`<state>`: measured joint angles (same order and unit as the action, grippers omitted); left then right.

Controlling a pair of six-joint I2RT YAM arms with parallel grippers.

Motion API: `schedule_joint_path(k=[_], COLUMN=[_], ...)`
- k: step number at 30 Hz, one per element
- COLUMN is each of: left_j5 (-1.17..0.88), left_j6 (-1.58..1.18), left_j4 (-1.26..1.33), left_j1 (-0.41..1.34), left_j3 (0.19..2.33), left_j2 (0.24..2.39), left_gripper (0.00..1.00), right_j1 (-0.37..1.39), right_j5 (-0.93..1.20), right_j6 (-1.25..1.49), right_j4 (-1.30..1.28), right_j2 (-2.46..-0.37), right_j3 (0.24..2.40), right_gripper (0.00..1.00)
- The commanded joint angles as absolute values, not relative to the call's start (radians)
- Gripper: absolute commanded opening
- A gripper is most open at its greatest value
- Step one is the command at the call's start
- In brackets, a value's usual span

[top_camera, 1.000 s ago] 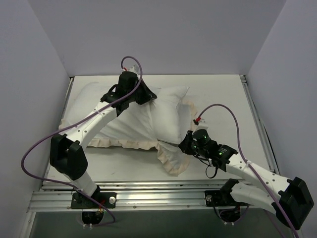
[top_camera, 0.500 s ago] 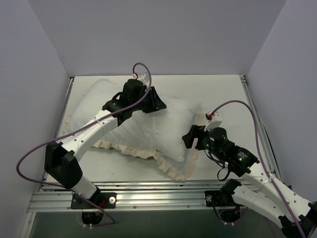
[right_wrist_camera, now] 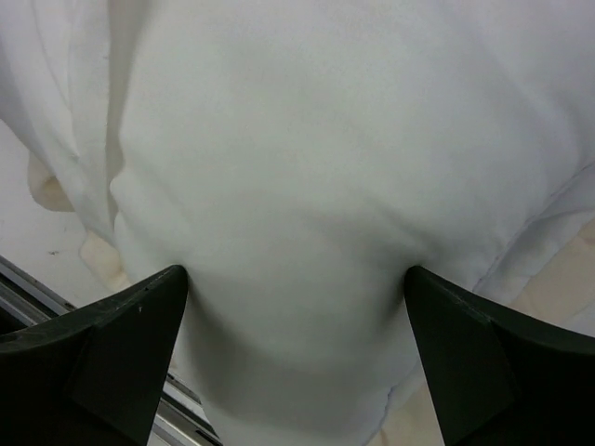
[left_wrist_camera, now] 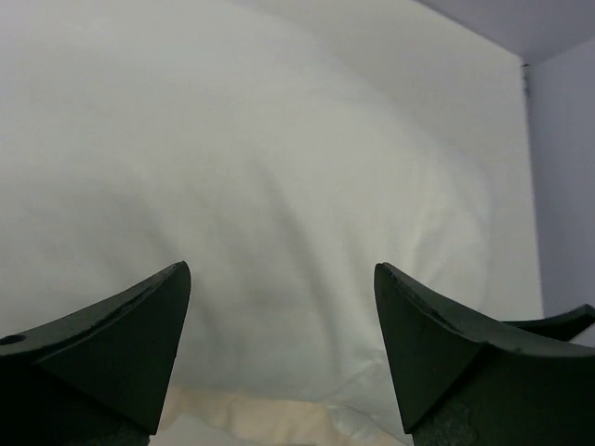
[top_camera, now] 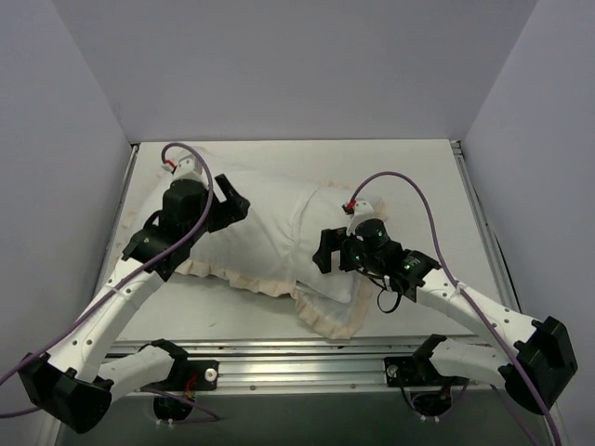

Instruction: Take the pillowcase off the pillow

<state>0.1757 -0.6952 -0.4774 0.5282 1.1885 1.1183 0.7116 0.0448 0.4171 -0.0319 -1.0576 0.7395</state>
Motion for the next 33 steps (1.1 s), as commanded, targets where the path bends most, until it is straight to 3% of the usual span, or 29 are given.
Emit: schedule_joint_path(k=[1,2,5,6,8,9,12,20,25,28,33], left_j5=[0.229,0.209,0.138,0.118,0.052,0.028,0.005,-0.031,-0.147,-0.230,-0.201], left_j6=[-0.735,-0.739,-0.746,-0.747,-0.767,-0.769,-0.750,-0.615,-0.583,-0.627,-0.719], left_j4=[-0.523,-0.506,-0.421,-0.361,-0.304,-0.273,-0.200,-0.187,-0.316,-0.394,-0.483], left_j1=[0.459,0.418,0.371,0.342,0.319,0.311,0.302,0.290,0.294,0.313,0.429], left_j3=[1.019,0.988,0.917,0.910,0.916,0.928,1.012,1.123,1.022,0.932,0.822], left_j2=[1.083,1.088,1.150,1.173,1.261,1.287,1.367,1.318,1.197,1.110,1.000], left_gripper=[0.88,0.86,0.86,0.86,0.86,0.86,0.86,0.93,0.96,0.95,0.90], right_j1=[0.729,0.730,0.739,0.744,0.773,0.785,0.844,0.887,0.887,0.888,0.887], right_j5=[0.061,0.075,0.103,0.104,0.101,0.095,0.052,-0.015,-0.054,-0.051,-0.034], right_j6=[0.391,0.394,0.429,0.440,0.460,0.481,0.506,0.491,0.469,0.453,0.433], right_j4=[0.067,0.092,0.141,0.152,0.173,0.178,0.175,0.224,0.224,0.229,0.216], right_j2=[-1.112,-1.115,-1.118,-1.117,-1.112,-1.109,-1.098,-1.172,-1.268,-1.285,-1.299], right_j3=[0.717,0.706,0.660,0.649,0.618,0.612,0.607,0.666,0.770,0.807,0.854], right_gripper=[0.94,0.90,0.64,0.46,0.31,0.18,0.01,0.00,0.00,0.00,0.00])
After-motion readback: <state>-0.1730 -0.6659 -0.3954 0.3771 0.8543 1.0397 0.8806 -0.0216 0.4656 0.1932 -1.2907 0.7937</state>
